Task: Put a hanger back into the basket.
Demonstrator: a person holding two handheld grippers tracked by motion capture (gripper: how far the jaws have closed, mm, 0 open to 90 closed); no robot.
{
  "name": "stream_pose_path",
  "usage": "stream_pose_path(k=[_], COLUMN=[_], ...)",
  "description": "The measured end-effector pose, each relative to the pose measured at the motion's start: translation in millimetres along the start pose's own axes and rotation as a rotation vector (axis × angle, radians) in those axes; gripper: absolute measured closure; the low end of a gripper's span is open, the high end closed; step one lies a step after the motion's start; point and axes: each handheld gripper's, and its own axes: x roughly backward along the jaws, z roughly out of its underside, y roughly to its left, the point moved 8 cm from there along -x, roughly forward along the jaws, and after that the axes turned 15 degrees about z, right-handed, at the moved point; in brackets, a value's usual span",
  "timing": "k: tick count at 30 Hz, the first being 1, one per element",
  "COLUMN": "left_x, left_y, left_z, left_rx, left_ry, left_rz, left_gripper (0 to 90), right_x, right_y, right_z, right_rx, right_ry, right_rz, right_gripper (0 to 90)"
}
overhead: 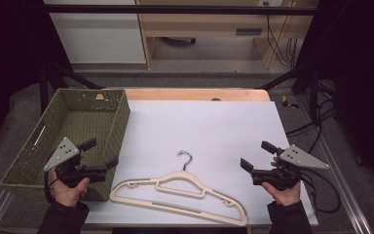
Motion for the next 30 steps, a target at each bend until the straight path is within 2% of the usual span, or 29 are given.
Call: stream_pose_path(k=[7, 14, 17, 23, 30], left_x=[-2.0, -2.9, -5.4, -7.4, -10.1], left_y=[-2.2, -4.0, -4.9, -6.6, -7.8], left_z=[2.0, 1.9, 3.5, 4.6, 6.9], left_rx=[-0.004, -0.004, -0.005, -0.008, -0.010], left_ry=[0.013, 0.018, 0.031, 0.042, 0.053], left_rz=[0.008, 0.013, 0.015, 0.018, 0.021], left_gripper=[3.0, 3.0, 3.0, 3.0, 3.1], right_x=[-0.9, -5.4, -7.7, -12.8, -20.8], right_y=[2.0, 14.4, 20.2, 32.0, 48.6], right_z=[2.6, 6.4, 10.2, 21.4, 42.9], right_rx=[0.010, 0.050, 0.059, 0.107, 0.159], right_ry=[0.024, 0.062, 0.096, 0.170, 0.266], right_rz=[-0.014, -0.053, -0.064, -0.106, -0.150], right_gripper=[6.7, 9.0, 10.1, 14.4, 18.7])
